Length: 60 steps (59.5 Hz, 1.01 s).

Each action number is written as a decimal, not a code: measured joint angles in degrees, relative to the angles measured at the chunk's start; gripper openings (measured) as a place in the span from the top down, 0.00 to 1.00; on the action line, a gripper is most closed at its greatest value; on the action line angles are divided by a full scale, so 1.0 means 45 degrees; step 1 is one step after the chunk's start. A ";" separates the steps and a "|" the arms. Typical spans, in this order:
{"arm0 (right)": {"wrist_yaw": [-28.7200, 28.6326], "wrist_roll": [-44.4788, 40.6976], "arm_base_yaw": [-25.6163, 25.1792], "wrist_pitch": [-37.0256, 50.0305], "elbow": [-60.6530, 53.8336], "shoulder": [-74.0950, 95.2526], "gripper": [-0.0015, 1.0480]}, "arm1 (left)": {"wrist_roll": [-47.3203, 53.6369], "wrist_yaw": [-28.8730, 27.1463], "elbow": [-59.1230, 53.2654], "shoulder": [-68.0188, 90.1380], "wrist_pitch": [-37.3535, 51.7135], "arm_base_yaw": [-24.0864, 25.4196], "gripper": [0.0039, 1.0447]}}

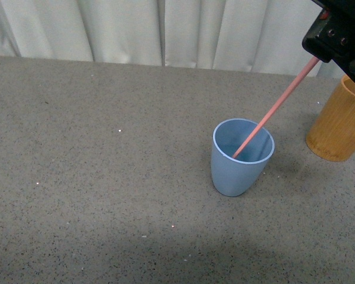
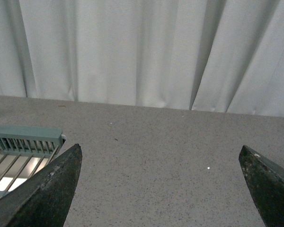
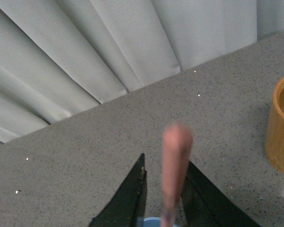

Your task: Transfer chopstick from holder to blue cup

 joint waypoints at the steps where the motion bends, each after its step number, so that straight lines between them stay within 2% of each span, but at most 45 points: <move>1: 0.0005 0.0000 0.0024 0.0000 0.0010 0.0000 0.73 | 0.0000 0.0000 0.0000 -0.0005 0.0000 0.0000 0.06; 16: 0.0306 -0.0063 -0.0039 -0.0253 0.0029 -0.0321 0.34 | 0.0000 0.0000 0.0000 0.0000 0.0000 0.0000 0.06; 25: 0.0656 -0.1093 -0.0515 -0.0350 -0.0510 -0.1904 0.09 | 0.0000 0.0000 0.0000 -0.0005 0.0000 0.0000 0.06; 27: 0.0529 -0.1345 -0.0685 -0.0389 -0.0767 -0.2375 0.07 | 0.0000 0.0000 0.0000 0.0000 0.0000 0.0000 0.06; 29: 0.0185 -0.1758 -0.0918 -0.0209 -0.1137 -0.2837 0.10 | 0.0005 0.0000 0.0000 -0.0005 0.0000 0.0000 0.06; 32: -0.0962 -0.3696 -0.1632 0.1817 -0.2492 -0.3876 0.19 | 0.0000 0.0000 0.0000 -0.0005 0.0000 0.0000 0.06; 36: -0.2074 -0.5430 -0.2647 0.1996 -0.3774 -0.5576 0.29 | 0.0000 0.0000 0.0000 0.0000 0.0000 0.0000 0.06; 40: -0.3677 -0.6630 -0.4211 0.0253 -0.5047 -0.8359 0.41 | 0.0000 -0.0005 0.0000 0.0000 0.0000 0.0000 0.06; 43: -0.4007 -0.7140 -0.4959 -0.1545 -0.5707 -1.0598 0.50 | 0.0000 -0.0005 0.0000 -0.0005 0.0000 0.0000 0.06; 50: -0.4260 -0.7645 -0.5280 -0.5935 -0.6256 -1.5756 0.69 | 0.0005 0.0010 0.0000 0.0000 0.0000 0.0000 0.06; 53: -0.4313 -0.7737 -0.5285 -0.6795 -0.6450 -1.7471 0.77 | 0.0005 0.0005 0.0000 0.0000 0.0000 0.0000 0.06; 60: -0.4318 -0.7868 -0.5304 -0.6863 -0.7232 -1.9156 0.96 | 0.0000 0.0000 0.0000 -0.0015 0.0000 0.0000 0.06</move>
